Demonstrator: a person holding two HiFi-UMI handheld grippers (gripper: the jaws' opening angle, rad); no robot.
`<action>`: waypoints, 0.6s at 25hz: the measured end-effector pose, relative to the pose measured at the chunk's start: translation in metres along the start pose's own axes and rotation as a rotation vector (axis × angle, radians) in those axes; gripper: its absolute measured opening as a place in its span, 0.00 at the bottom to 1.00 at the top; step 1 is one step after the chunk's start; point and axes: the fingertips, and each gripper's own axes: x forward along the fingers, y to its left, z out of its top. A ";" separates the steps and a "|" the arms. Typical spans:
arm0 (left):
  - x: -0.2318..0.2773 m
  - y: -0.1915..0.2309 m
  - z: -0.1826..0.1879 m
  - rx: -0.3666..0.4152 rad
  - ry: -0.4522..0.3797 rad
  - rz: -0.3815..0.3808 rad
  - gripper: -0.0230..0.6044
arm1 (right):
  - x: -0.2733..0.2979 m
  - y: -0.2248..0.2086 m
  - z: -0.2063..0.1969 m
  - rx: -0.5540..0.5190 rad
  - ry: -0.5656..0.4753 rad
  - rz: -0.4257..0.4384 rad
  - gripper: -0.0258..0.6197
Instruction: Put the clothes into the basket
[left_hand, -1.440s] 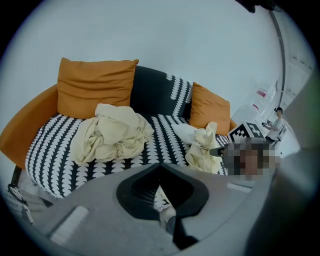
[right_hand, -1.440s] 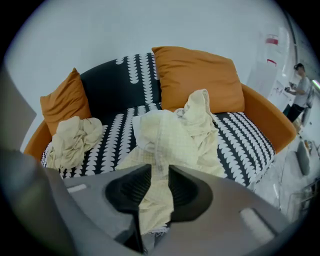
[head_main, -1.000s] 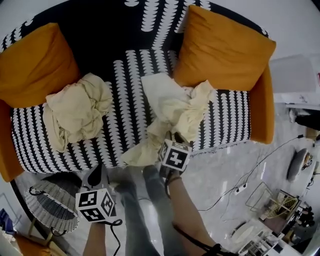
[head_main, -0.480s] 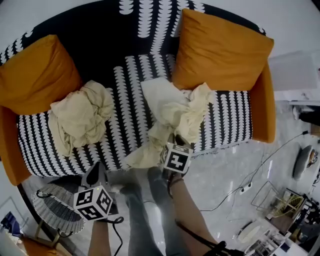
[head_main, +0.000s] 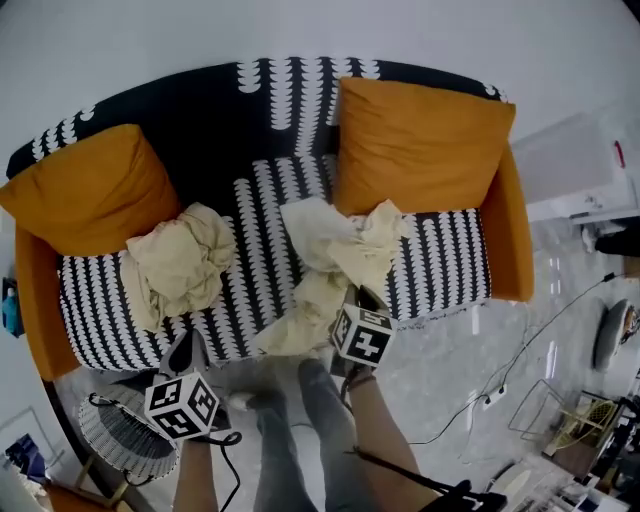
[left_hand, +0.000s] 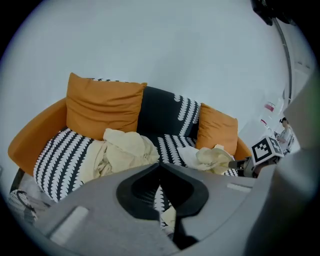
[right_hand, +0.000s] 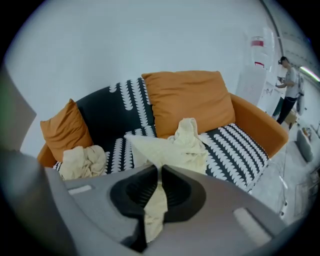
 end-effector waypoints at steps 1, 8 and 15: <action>-0.004 -0.001 0.004 -0.004 -0.008 0.003 0.03 | -0.007 0.000 0.007 -0.001 -0.010 0.006 0.09; -0.040 -0.016 0.038 -0.033 -0.075 0.008 0.03 | -0.060 0.007 0.048 -0.033 -0.066 0.050 0.08; -0.072 -0.027 0.082 -0.067 -0.158 -0.020 0.03 | -0.116 0.033 0.121 -0.159 -0.207 0.095 0.08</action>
